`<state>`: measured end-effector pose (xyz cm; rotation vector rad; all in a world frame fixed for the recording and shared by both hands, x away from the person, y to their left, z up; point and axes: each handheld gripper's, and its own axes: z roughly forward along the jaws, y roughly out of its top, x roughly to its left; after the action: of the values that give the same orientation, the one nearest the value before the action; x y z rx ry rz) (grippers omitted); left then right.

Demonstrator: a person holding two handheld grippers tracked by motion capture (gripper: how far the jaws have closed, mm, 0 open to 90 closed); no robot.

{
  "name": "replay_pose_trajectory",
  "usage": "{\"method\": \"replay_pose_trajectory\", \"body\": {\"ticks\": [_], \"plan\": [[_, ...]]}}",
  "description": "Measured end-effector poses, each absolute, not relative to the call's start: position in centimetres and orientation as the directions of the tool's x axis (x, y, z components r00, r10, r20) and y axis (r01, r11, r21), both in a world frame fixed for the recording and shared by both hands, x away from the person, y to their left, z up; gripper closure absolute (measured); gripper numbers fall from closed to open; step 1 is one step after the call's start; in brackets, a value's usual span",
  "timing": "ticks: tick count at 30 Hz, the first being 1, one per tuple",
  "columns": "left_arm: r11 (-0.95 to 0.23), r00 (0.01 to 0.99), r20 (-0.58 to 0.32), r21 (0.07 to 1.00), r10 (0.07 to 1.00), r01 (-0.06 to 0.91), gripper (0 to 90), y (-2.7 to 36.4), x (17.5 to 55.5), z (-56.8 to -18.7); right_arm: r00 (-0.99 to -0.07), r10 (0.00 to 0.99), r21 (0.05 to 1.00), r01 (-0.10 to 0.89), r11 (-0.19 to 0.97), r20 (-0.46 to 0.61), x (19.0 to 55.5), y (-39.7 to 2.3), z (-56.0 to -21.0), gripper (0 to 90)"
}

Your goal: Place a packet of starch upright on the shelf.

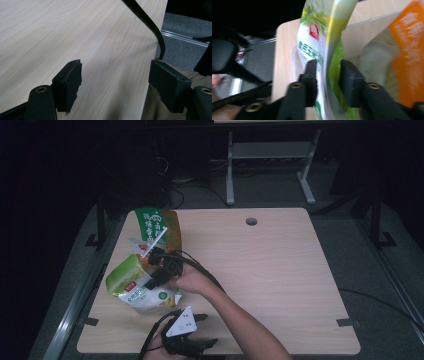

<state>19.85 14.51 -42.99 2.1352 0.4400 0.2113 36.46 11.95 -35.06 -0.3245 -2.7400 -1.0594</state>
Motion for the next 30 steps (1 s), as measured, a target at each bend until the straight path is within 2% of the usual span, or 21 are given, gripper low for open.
{"method": "replay_pose_trajectory", "body": {"ticks": [1, 4, 5, 6, 7, 12, 17, 21, 24, 30], "plan": [[-0.516, 0.921, -0.015, 0.825, 0.388, 0.231, 26.1, 14.5, 19.8, -43.0, -0.957, 0.132, 0.632, 0.270, 0.727, 0.258, 36.6, 12.4, -35.1, 58.8], [-0.513, 0.922, -0.015, 0.827, 0.388, 0.229, 26.1, 14.6, 19.8, -42.9, -0.953, 0.119, 0.636, 0.275, 0.721, 0.278, 37.0, 13.6, -34.9, 58.3], [-0.514, 0.922, -0.013, 0.827, 0.386, 0.227, 26.1, 14.5, 19.8, -42.9, -0.954, 0.120, 0.632, 0.274, 0.725, 0.276, 37.0, 13.9, -34.9, 64.2], [-0.513, 0.923, -0.014, 0.828, 0.385, 0.227, 26.1, 14.5, 19.8, -42.9, -0.954, 0.104, 0.626, 0.265, 0.733, 0.282, 37.0, 14.4, -35.0, 84.1], [-0.513, 0.923, -0.013, 0.828, 0.385, 0.226, 26.1, 14.5, 19.8, -42.9, -0.957, 0.094, 0.628, 0.253, 0.736, 0.275, 37.0, 14.6, -35.0, 89.4], [-0.516, 0.924, -0.005, 0.828, 0.382, 0.218, 26.1, 14.5, 19.7, -42.8, -0.967, 0.114, 0.664, 0.239, 0.708, 0.228, 36.1, 14.3, -34.2, 89.9], [-0.516, 0.922, -0.001, 0.829, 0.386, 0.217, 25.9, 14.3, 19.6, -42.8, -0.942, 0.141, 0.769, 0.330, 0.548, 0.304, 35.7, 12.5, -33.4, 89.9], [-0.531, 0.927, 0.004, 0.821, 0.375, 0.211, 25.9, 14.3, 19.6, -42.9, -0.939, 0.165, 0.755, 0.341, 0.560, 0.301, 35.9, 11.9, -35.5, 88.8], [-0.530, 0.926, -0.001, 0.820, 0.377, 0.217, 25.9, 14.3, 19.6, -43.0, -0.934, 0.175, 0.771, 0.357, 0.528, 0.313, 36.0, 11.0, -36.1, 81.1], [-0.522, 0.923, -0.007, 0.823, 0.386, 0.224, 25.9, 14.5, 19.7, -42.9, -0.951, 0.186, 0.762, 0.308, 0.570, 0.246, 35.6, 9.9, -35.4, 87.8]]}}
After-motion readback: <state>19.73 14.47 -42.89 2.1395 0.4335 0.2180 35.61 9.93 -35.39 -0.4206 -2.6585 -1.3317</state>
